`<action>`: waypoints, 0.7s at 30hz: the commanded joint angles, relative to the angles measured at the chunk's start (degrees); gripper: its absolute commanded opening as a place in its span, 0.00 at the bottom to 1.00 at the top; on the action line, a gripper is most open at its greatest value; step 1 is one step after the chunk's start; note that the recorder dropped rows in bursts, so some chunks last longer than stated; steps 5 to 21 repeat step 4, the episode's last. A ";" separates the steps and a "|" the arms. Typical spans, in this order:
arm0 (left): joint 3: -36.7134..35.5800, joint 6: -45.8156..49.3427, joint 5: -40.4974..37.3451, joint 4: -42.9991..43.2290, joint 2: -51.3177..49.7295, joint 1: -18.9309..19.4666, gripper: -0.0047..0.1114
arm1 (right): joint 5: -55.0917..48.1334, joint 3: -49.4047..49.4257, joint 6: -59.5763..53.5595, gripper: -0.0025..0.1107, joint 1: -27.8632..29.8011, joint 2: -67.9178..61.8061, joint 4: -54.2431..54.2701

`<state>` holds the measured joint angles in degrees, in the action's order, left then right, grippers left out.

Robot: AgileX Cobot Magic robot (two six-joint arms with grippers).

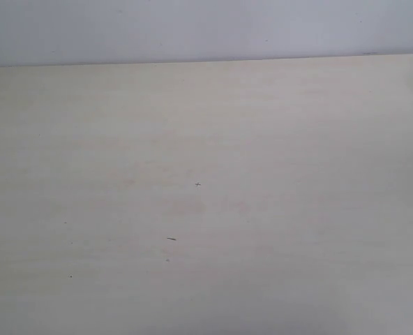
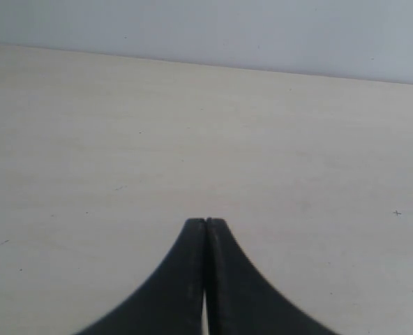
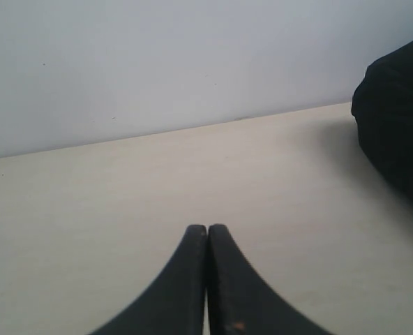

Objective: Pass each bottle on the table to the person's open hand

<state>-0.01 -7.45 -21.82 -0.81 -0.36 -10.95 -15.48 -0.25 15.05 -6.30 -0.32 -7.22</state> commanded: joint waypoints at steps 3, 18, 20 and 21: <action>0.01 -0.27 0.96 0.27 0.36 0.11 0.04 | 0.40 0.25 0.00 0.02 0.27 0.32 -0.38; 0.01 -0.27 0.96 0.27 0.36 0.11 0.04 | 0.40 0.25 0.00 0.02 0.27 0.32 -0.38; 0.01 -0.27 0.96 0.27 0.36 0.11 0.04 | 0.40 0.25 0.00 0.02 0.27 0.32 -0.38; 0.01 -0.27 0.96 0.27 0.36 0.11 0.04 | 0.40 0.25 0.00 0.02 0.27 0.32 -0.38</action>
